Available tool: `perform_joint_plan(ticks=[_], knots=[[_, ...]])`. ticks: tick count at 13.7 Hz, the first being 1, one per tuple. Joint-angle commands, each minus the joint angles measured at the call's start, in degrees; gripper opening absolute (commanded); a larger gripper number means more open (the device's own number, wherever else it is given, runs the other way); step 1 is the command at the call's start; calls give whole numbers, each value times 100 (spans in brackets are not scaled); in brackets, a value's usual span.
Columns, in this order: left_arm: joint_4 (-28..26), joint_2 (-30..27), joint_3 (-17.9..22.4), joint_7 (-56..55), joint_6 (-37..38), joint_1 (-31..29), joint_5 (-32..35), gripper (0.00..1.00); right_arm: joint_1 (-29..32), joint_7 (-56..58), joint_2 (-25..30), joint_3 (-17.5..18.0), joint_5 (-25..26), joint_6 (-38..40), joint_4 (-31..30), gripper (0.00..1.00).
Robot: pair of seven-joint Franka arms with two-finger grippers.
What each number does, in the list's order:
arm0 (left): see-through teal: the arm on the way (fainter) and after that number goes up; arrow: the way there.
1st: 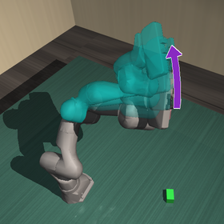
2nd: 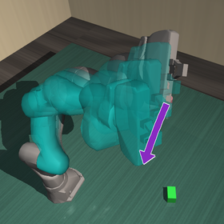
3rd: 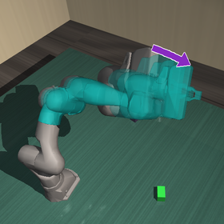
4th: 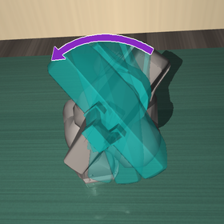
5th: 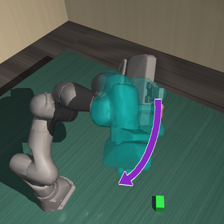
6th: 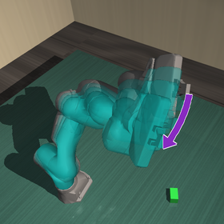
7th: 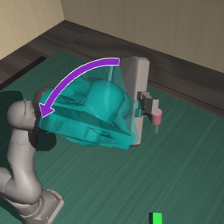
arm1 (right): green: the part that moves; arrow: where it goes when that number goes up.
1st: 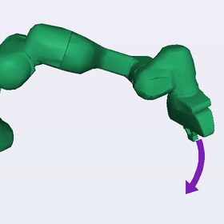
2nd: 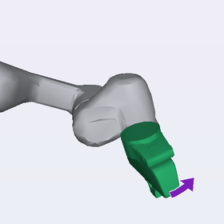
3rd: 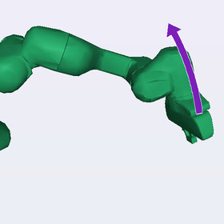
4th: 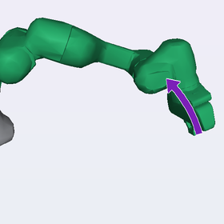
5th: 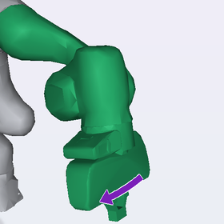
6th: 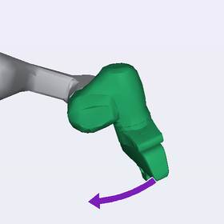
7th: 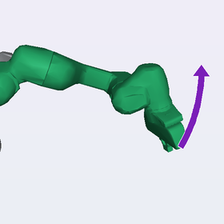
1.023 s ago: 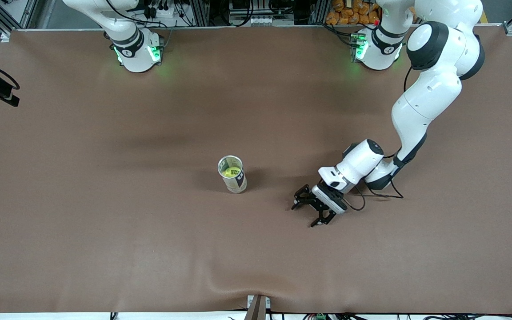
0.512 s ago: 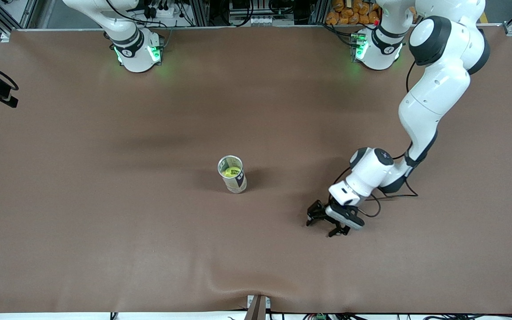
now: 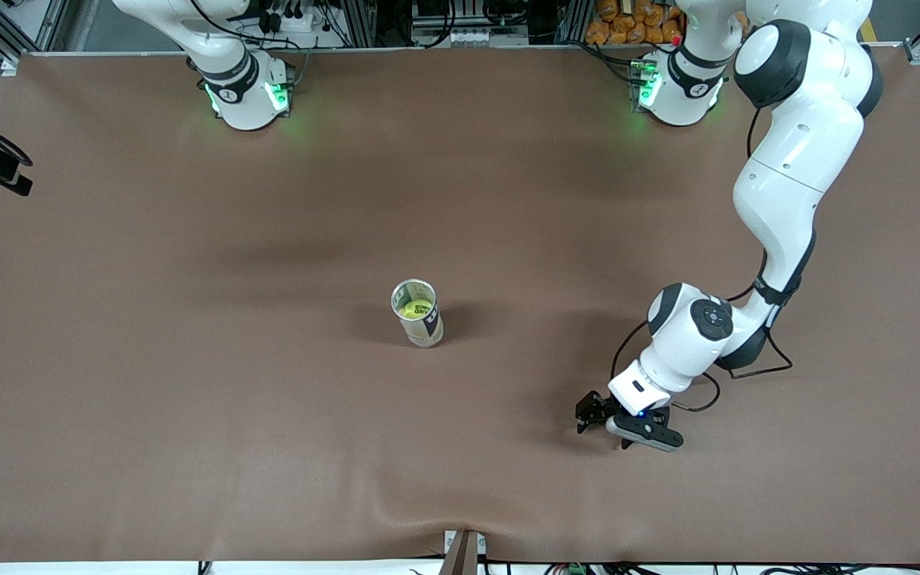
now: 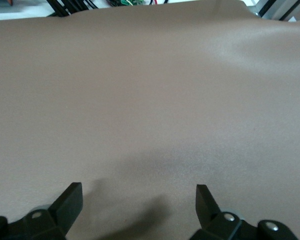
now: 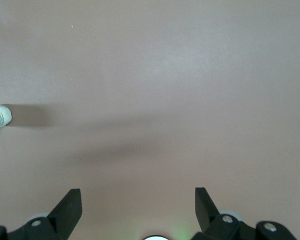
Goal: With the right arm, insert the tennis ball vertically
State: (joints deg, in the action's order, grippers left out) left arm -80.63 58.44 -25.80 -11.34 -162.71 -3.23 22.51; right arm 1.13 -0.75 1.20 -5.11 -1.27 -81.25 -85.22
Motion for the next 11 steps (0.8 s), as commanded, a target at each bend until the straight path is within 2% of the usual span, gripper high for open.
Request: perform_joint_plan(ticks=[1, 5, 11], knots=[[-76, -683, 93, -131, 1071, 59, -247, 100, 18, -93, -41, 27, 22, 83, 119, 100], [-111, -1631, -4, -456, 2986, -3, -388, 100, 27, -92, -41, 18, 13, 83, 120, 100], [-102, -3116, -48, -298, 5245, -310, -414, 100, 18, -92, -41, 27, 4, 136, 128, 100]])
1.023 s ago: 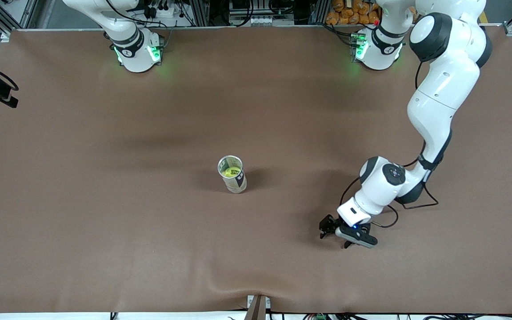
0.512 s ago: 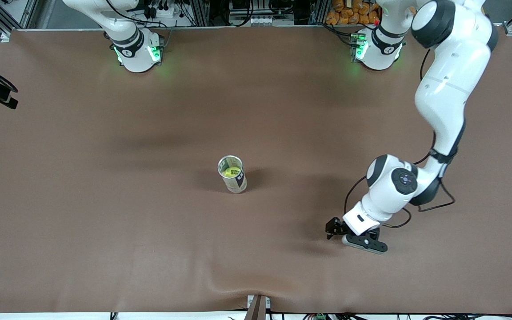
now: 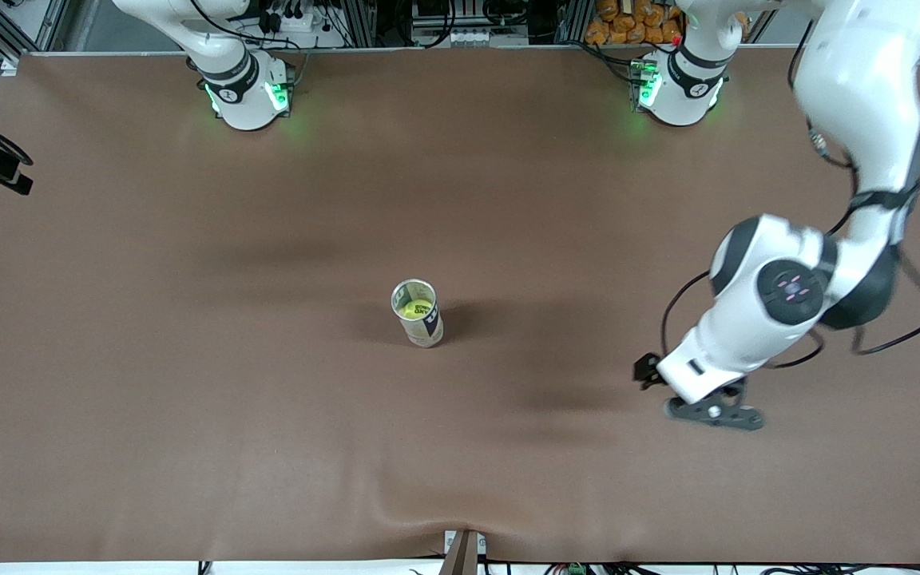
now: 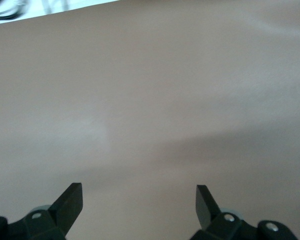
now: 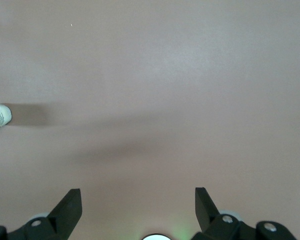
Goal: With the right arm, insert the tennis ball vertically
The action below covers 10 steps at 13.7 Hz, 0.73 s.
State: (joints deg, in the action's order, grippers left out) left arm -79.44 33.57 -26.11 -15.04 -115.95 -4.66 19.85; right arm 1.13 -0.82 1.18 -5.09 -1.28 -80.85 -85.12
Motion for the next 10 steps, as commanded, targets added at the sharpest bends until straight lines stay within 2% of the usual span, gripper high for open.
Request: perform_joint_plan(ticks=[1, 5, 8, 10], knots=[[-221, -868, -8, 71, 878, -228, -191, 100, 19, -85, -39, 26, 5, 96, 118, 100], [-195, -1571, -17, 245, 1915, -536, -376, 100, -17, -138, -30, 52, 5, 96, 118, 100], [-186, -2116, -9, 352, 2050, -817, -744, 100, 27, -94, -39, 26, 31, 96, 118, 100], [-195, -2424, 27, 387, 2679, -949, -746, 100, 27, -94, -39, 26, 14, 96, 118, 100]])
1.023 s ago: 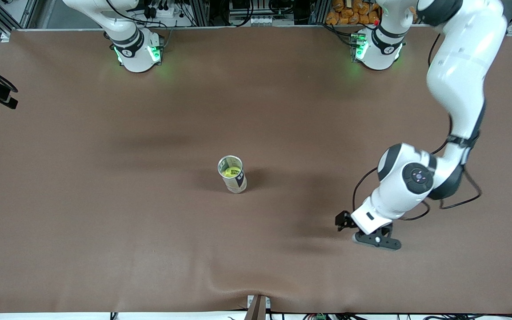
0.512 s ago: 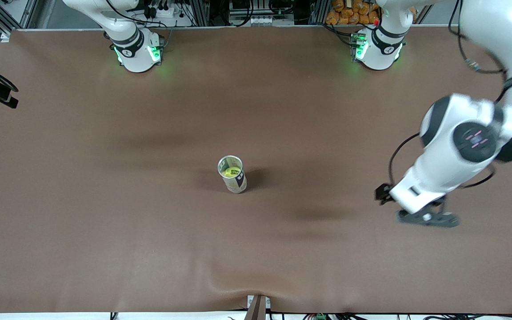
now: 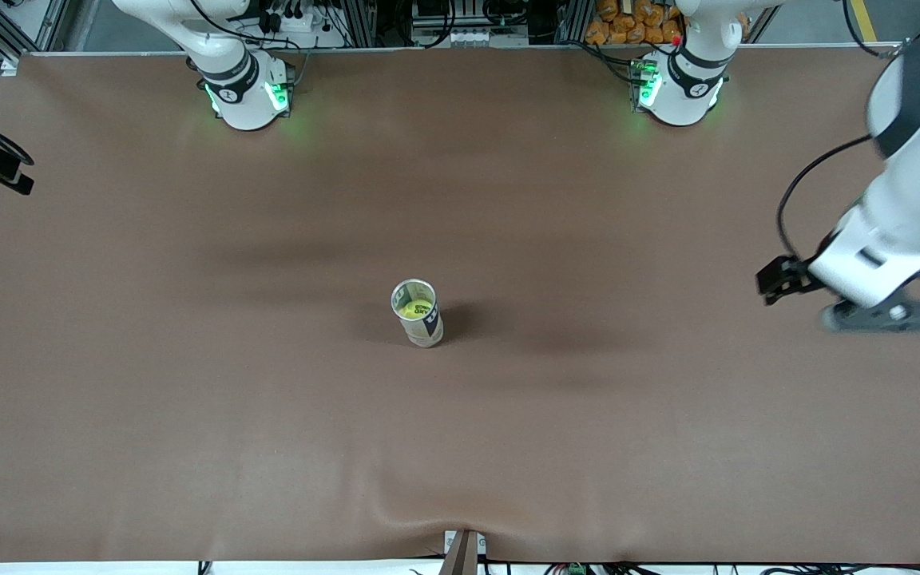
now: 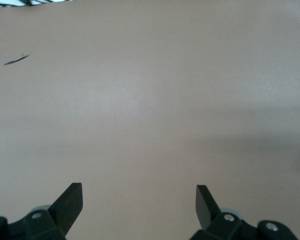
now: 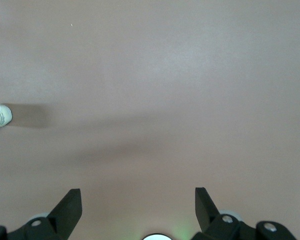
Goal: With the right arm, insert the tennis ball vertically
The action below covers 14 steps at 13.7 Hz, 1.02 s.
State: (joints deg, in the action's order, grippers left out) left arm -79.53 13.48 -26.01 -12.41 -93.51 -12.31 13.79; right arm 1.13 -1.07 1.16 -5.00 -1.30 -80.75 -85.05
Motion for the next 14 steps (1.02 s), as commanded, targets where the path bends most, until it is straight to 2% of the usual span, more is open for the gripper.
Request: perform_joint_plan(ticks=[1, 7, 8, 9, 11, 12, 14], knots=[[-194, -616, 26, 125, 613, -279, -148, 100, 27, -78, -37, 17, -2, 60, 111, 100], [-396, -1224, 60, 195, 712, -694, -570, 100, 18, -69, -46, 17, -29, 77, 102, 100], [-423, -1268, 304, 195, 703, -502, -605, 100, 18, -61, -46, 17, -29, 77, 102, 100], [-458, -1269, 759, 160, 720, 31, -605, 100, 18, -69, -46, 17, -29, 77, 102, 100], [-537, -1286, 1621, 274, 712, 701, -849, 100, 1, -61, -46, 17, -29, 77, 102, 100], [-528, -1304, 1938, 405, 712, 869, -1008, 100, -8, -60, -46, 17, -29, 86, 102, 100], [-581, -1400, 2327, 739, 694, 1151, -1097, 100, -8, -43, -46, 17, -29, 86, 102, 100]])
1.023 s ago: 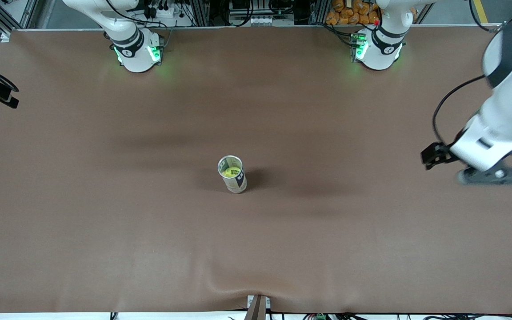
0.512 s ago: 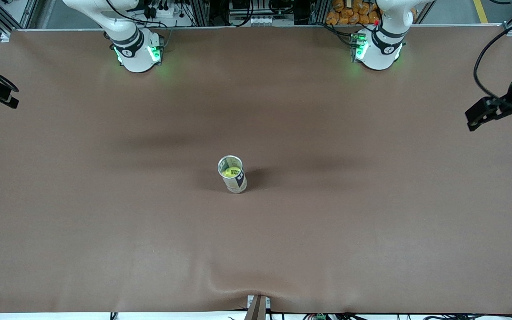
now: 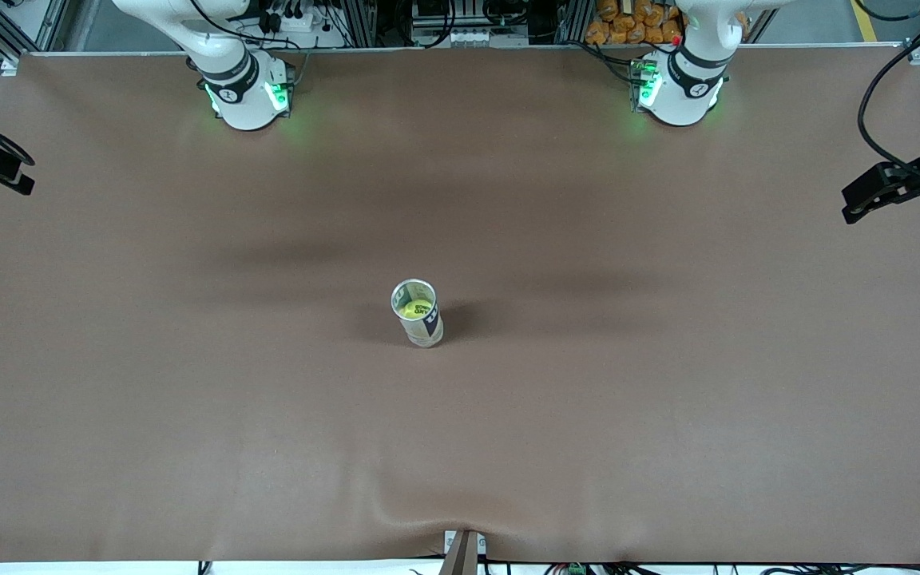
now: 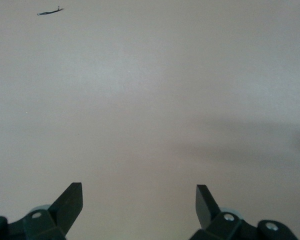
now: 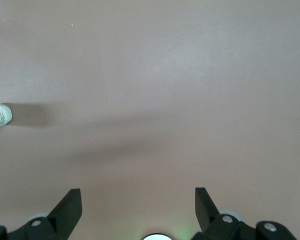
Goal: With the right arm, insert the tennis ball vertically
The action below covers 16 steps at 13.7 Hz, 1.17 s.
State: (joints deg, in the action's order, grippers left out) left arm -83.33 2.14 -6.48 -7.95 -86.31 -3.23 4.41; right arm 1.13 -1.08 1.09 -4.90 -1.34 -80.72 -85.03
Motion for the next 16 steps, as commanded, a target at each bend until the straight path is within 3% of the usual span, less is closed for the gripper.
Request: perform_joint_plan(ticks=[1, 11, 16], knots=[[-201, -293, 463, 312, -44, 313, -160, 100, -16, -16, -39, 15, -25, 83, 101, 100], [-604, -582, 420, 488, 53, 375, -195, 100, -8, 336, -30, 24, -25, 127, 74, 100], [-904, -882, 428, 453, 228, 358, -573, 100, -17, 336, -39, 24, -25, 145, 74, 100]])
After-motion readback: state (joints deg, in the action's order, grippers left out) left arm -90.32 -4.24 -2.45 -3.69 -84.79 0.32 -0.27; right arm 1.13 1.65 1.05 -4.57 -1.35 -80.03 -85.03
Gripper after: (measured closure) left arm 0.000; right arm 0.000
